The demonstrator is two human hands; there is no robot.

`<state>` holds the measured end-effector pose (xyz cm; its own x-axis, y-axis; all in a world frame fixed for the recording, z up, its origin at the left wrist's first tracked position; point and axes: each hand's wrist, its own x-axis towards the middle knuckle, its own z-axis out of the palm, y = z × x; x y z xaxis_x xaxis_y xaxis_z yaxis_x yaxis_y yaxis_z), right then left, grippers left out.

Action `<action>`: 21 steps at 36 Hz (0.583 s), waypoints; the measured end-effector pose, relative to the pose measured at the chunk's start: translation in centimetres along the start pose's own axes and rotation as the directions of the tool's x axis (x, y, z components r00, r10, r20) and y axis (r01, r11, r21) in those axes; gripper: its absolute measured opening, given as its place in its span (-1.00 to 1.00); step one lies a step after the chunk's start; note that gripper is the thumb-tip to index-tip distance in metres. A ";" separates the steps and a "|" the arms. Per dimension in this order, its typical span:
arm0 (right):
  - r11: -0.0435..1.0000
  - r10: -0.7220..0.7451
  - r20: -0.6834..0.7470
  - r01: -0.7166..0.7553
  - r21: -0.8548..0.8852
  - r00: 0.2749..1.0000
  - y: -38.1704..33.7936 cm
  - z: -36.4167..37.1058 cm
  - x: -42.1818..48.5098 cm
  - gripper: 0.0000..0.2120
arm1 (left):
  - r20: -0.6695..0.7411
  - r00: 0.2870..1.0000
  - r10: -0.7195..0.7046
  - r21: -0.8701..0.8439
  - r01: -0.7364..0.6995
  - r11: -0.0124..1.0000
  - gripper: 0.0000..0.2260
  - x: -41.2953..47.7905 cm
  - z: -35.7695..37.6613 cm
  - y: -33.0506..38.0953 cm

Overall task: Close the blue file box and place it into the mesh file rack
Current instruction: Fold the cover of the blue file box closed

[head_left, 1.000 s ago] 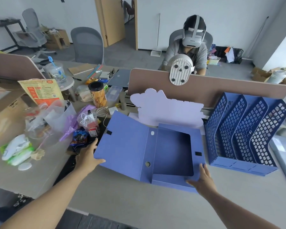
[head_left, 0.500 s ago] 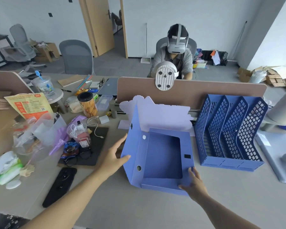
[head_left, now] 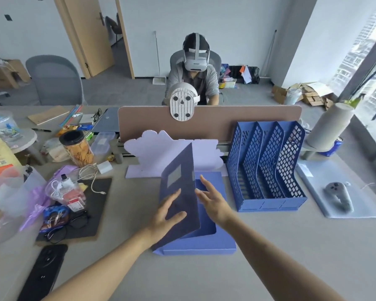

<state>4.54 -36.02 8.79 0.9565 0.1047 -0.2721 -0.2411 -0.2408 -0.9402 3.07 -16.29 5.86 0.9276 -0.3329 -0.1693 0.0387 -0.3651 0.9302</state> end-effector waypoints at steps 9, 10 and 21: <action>1.000 -0.008 -0.124 0.008 -0.007 0.992 2.1 -0.2 -0.5 -0.41 | -0.064 0.960 -0.271 -0.136 0.261 0.956 -0.36 4.7 -0.3 -6.5; 0.999 -0.019 -0.128 0.013 -0.046 0.992 2.4 -0.4 -0.7 -0.42 | -0.063 0.950 -0.307 -0.158 0.294 0.942 -0.20 5.2 -0.3 -8.1; 0.982 0.185 -0.196 -0.189 -0.002 0.963 5.6 -3.4 -1.7 -0.30 | -0.125 0.874 -0.469 0.101 0.481 0.871 0.12 6.0 3.4 -6.4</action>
<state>2.09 -40.86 4.70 0.9087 -0.1329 -0.3956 -0.4171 -0.2581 -0.8714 7.17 -18.91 -2.18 0.8394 -0.0113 -0.5433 0.4425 -0.5662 0.6954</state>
